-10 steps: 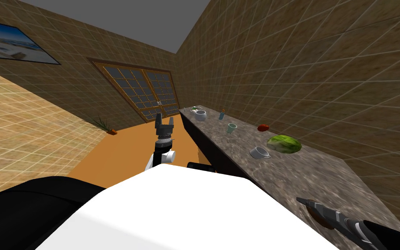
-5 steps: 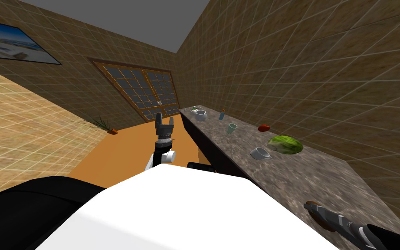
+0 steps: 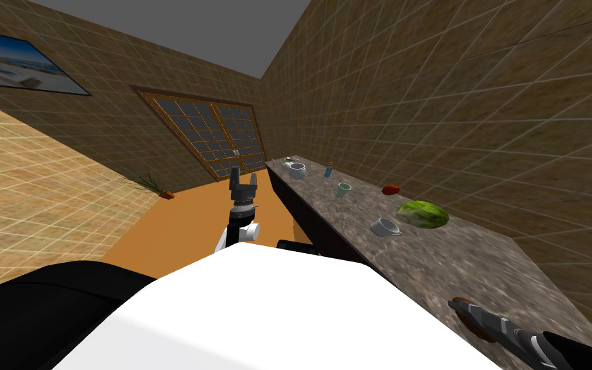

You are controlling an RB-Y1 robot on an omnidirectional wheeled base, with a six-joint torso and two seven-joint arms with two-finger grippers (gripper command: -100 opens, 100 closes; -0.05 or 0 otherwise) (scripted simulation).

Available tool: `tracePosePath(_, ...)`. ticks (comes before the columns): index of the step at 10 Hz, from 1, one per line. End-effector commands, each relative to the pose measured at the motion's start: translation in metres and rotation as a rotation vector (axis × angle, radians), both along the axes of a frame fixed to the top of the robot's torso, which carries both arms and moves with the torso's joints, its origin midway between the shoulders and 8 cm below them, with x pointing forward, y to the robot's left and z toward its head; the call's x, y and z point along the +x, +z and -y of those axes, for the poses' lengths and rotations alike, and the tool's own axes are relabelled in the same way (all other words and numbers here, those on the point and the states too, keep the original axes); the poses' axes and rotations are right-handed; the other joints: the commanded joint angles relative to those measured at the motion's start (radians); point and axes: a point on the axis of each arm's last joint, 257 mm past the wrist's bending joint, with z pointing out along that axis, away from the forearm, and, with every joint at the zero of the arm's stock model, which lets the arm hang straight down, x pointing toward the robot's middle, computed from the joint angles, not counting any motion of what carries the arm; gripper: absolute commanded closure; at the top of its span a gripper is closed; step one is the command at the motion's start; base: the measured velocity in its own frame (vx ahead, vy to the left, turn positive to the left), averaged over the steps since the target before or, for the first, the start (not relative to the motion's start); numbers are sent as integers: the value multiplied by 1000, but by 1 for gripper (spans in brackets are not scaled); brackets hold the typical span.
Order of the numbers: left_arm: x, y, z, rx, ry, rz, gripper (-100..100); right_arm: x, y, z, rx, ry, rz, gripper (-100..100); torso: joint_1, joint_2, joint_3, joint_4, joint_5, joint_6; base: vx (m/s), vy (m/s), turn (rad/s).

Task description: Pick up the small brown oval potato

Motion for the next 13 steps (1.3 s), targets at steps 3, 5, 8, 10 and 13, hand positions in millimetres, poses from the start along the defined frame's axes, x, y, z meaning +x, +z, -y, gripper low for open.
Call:
tracePosePath(3, 0, 0, 0, 0, 0, 0, 0, 6, 3, 0, 1, 3, 1, 100, 1, 1, 0, 0, 0, 0, -9, 5, -17)
tracePosePath(5, 0, 0, 0, 0, 0, 0, 0, 15, 8, 0, 0, 1, 5, 100, 1, 1, 0, 0, 1, 0, -19, 3, -38)
tracePosePath(8, 0, 0, 0, 0, 0, 0, 0, 27, 14, -2, 2, 20, -1, 100, 1, 1, 0, 0, 1, 0, -17, 6, -28)
tracePosePath(10, 0, 0, 0, 0, 0, 0, 0, 35, 18, -3, 3, 27, -2, 100, 1, 2, 1, 0, 0, 0, -29, 8, -48)
tracePosePath(13, 0, 0, 0, 0, 0, 0, 0, 35, 18, -3, 4, 24, -2, 0, 1, 1, 0, 0, 0, 0, -3, 0, 1)
